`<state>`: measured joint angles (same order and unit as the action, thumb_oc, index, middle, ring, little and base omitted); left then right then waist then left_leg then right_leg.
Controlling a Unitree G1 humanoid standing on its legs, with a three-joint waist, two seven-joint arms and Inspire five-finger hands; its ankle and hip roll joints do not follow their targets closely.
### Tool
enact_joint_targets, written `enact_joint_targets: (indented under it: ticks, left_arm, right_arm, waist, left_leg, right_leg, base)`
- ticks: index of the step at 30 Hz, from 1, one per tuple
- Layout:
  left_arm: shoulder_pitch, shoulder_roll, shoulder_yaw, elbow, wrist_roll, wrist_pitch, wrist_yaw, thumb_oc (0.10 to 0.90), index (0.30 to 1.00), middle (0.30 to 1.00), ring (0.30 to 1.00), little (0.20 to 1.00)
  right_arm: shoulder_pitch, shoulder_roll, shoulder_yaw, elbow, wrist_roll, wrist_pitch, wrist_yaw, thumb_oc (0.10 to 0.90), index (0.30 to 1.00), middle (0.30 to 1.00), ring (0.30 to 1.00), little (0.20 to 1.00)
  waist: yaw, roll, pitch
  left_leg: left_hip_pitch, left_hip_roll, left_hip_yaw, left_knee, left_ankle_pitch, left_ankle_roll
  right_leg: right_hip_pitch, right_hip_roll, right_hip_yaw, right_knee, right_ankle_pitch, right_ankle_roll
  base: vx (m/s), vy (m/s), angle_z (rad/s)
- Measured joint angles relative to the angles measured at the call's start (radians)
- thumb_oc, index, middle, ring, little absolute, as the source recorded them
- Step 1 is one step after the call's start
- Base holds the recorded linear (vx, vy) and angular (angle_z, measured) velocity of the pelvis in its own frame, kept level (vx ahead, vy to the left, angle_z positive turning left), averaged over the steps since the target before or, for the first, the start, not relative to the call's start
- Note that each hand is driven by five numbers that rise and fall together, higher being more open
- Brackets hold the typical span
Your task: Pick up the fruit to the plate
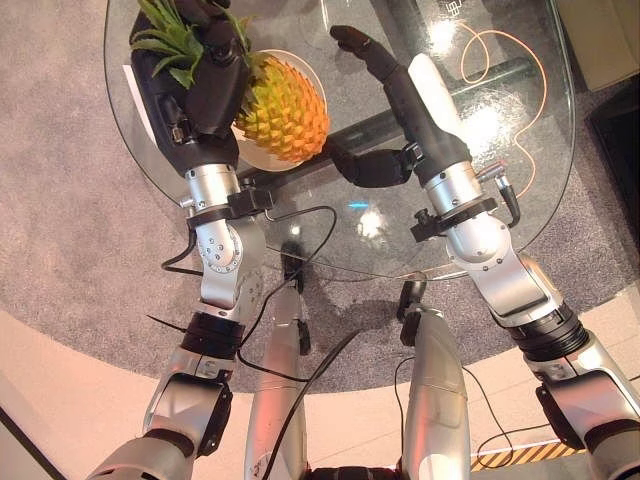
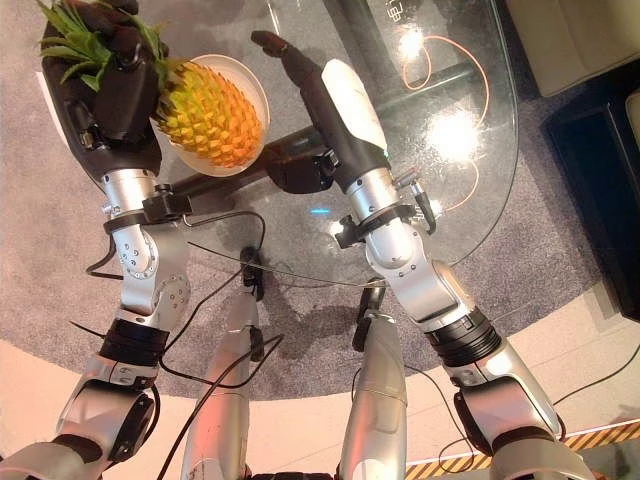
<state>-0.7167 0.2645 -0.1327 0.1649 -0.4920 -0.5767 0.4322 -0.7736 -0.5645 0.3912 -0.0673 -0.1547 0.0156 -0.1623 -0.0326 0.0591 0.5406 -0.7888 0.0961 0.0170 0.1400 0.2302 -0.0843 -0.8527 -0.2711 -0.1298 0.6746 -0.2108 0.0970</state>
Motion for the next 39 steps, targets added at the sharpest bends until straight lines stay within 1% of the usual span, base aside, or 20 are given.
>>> enact_joint_targets:
  ticks: [7,10,13,16,19,23,25,31,34,39]
  left_arm:
    - [0.000,-0.001,0.000,0.031,0.083,0.000,0.126,0.100,0.300,0.300,0.300,0.200]
    - [0.000,0.000,0.003,0.032,0.139,0.000,0.181,0.100,0.300,0.300,0.300,0.200]
    - [-0.007,0.000,0.005,0.039,0.212,-0.001,0.244,0.100,0.300,0.300,0.300,0.200]
    - [-0.041,0.003,0.005,0.090,0.270,-0.006,0.294,0.100,0.300,0.300,0.300,0.200]
    - [-0.059,0.017,0.005,0.122,0.311,-0.008,0.332,0.100,0.300,0.300,0.300,0.200]
    - [-0.067,0.033,0.012,0.143,0.336,-0.021,0.382,0.100,0.300,0.300,0.300,0.200]
    - [-0.072,0.035,0.025,0.163,0.358,-0.041,0.398,0.100,0.300,0.300,0.300,0.200]
    - [-0.084,0.065,0.027,0.221,0.389,-0.069,0.424,0.100,0.300,0.300,0.300,0.200]
    - [-0.088,0.076,0.027,0.247,0.389,-0.080,0.436,0.100,0.300,0.300,0.300,0.200]
    - [-0.090,0.104,0.027,0.267,0.389,-0.090,0.453,0.100,0.300,0.300,0.300,0.200]
  right_arm:
    - [0.000,0.001,0.001,0.000,0.003,0.009,0.001,0.800,0.900,0.900,0.900,0.900]
    - [0.000,0.002,0.001,0.004,0.010,0.018,-0.023,0.800,0.900,0.900,0.900,0.900]
    - [0.000,0.005,-0.001,0.024,0.013,0.019,-0.079,0.800,0.900,0.900,0.900,0.900]
    - [0.001,0.016,-0.016,0.071,0.042,0.018,-0.141,0.800,0.900,0.900,0.900,0.900]
    - [0.014,0.021,-0.035,0.110,0.050,0.018,-0.212,0.800,0.900,0.900,0.900,0.900]
    - [0.037,0.024,-0.074,0.138,0.062,0.017,-0.319,0.800,0.900,0.900,0.900,0.900]
    - [0.051,0.024,-0.094,0.149,0.080,0.012,-0.375,0.800,0.900,0.900,0.900,0.900]
    - [0.061,0.022,-0.134,0.234,0.122,0.006,-0.495,0.800,0.900,0.900,0.900,0.900]
    - [0.069,0.021,-0.155,0.290,0.173,0.006,-0.552,0.800,0.900,0.900,0.900,0.900]
    - [0.079,0.017,-0.179,0.348,0.236,0.004,-0.610,0.800,0.900,0.900,0.900,0.900]
  waist:
    - [0.000,0.000,0.000]
    - [0.000,-0.001,0.000]
    - [-0.002,-0.002,0.001]
    - [-0.003,-0.005,0.001]
    - [-0.007,-0.012,0.001]
    - [-0.021,-0.013,0.002]
    - [-0.029,-0.018,0.002]
    - [-0.037,-0.022,0.002]
    - [-0.037,-0.026,0.002]
    - [-0.040,-0.028,0.003]
  left_leg:
    - [-0.001,0.001,0.000,-0.003,0.000,0.000]
    - [-0.002,0.001,0.000,-0.005,0.000,0.000]
    - [-0.002,0.001,0.001,-0.006,0.000,0.000]
    - [-0.002,0.001,0.001,-0.006,0.000,0.000]
    - [-0.002,0.002,0.001,-0.007,0.000,0.000]
    - [-0.003,0.002,0.003,-0.013,0.000,0.000]
    - [-0.002,0.003,0.005,-0.014,0.000,0.000]
    - [-0.002,0.009,0.005,-0.014,0.000,0.000]
    - [-0.002,0.010,0.006,-0.014,0.000,0.000]
    - [-0.002,0.016,0.015,-0.015,0.000,0.000]
  right_leg:
    - [-0.002,0.001,0.000,-0.002,0.000,0.000]
    - [-0.004,0.001,0.000,-0.004,0.000,0.000]
    - [-0.004,0.001,0.000,-0.006,0.000,0.000]
    - [-0.005,0.002,0.001,-0.006,0.000,0.000]
    - [-0.006,0.002,0.001,-0.007,0.000,0.000]
    - [-0.006,0.003,0.002,-0.015,0.003,0.003]
    - [-0.006,0.004,0.003,-0.018,0.003,0.004]
    - [-0.006,0.009,0.003,-0.020,0.005,0.003]
    - [-0.006,0.011,0.003,-0.022,0.008,0.003]
    - [-0.006,0.019,0.009,-0.036,0.019,0.004]
  base:
    - [0.00,0.000,0.00]
    - [0.00,0.000,0.00]
    - [0.00,0.000,0.00]
    - [0.00,0.000,0.00]
    - [0.00,0.000,0.00]
    - [0.00,0.026,-0.01]
    - [0.00,0.038,-0.02]
    - [0.00,0.000,0.00]
    - [0.00,0.000,0.00]
    - [0.01,0.004,-0.06]
